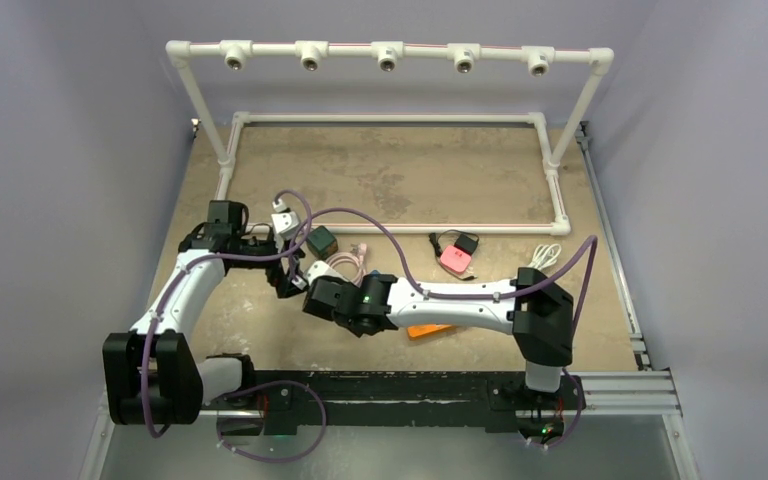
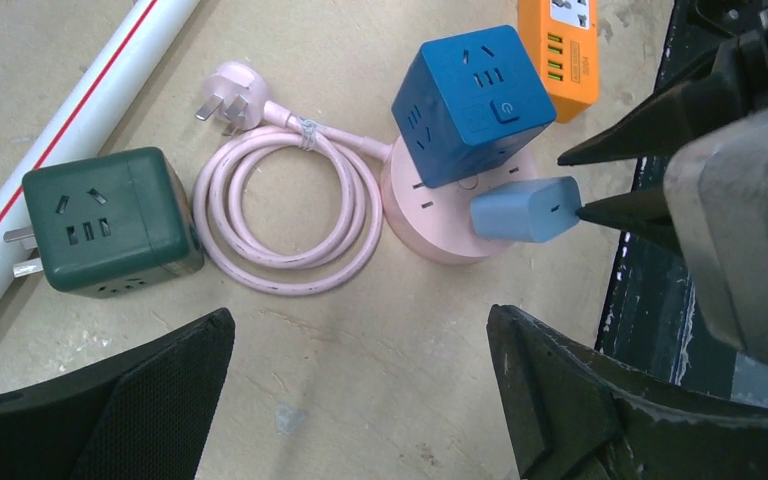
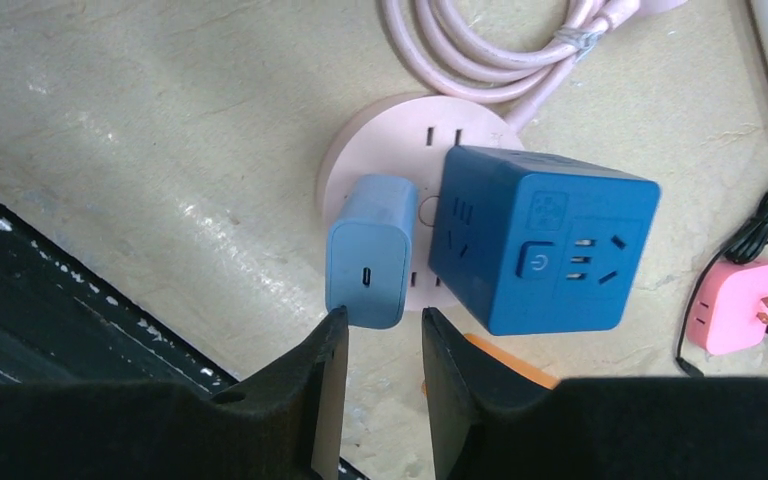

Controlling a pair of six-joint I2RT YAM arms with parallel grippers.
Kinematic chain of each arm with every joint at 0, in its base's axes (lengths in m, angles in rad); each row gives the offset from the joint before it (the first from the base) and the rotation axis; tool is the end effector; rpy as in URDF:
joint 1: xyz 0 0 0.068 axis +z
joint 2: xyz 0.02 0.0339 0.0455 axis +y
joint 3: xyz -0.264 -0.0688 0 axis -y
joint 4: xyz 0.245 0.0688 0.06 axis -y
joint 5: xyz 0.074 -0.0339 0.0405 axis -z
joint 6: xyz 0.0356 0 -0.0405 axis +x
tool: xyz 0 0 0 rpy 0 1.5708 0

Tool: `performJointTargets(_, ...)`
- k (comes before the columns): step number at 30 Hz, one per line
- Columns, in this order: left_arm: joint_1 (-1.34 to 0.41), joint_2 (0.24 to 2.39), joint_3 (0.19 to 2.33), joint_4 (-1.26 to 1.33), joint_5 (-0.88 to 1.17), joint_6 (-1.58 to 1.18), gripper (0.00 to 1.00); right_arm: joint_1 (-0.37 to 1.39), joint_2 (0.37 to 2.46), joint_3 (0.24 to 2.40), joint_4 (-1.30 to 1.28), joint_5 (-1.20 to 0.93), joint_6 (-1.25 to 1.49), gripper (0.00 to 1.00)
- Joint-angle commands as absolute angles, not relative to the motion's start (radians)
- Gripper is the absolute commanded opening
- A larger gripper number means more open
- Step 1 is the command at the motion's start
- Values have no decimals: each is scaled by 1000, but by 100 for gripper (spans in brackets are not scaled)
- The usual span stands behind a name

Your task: Insert the plug

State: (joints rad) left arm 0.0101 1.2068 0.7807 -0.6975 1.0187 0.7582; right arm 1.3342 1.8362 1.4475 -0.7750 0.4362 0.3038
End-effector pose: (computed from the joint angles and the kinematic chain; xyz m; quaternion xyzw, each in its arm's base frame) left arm 0.2143 -0.0281 0.2300 0.4117 0.7530 -0.3683 0.3577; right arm 0.1039 0.3667 0.2333 -0.4330 0.8536 -0.0006 0.2896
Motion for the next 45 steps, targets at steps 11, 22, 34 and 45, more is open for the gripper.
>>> performJointTargets(11,-63,1071,767,-786,1076,911,99,1253,1745,1399,-672,435,285,36)
performJointTargets(22,-252,984,745,-654,905,854,99,1180,1639,1401,-667,333,337,42)
performJointTargets(34,-529,960,696,-506,676,644,99,1016,1531,1327,-618,260,370,53)
performJointTargets(45,-843,968,683,-377,370,328,99,809,1558,1339,-506,79,355,65)
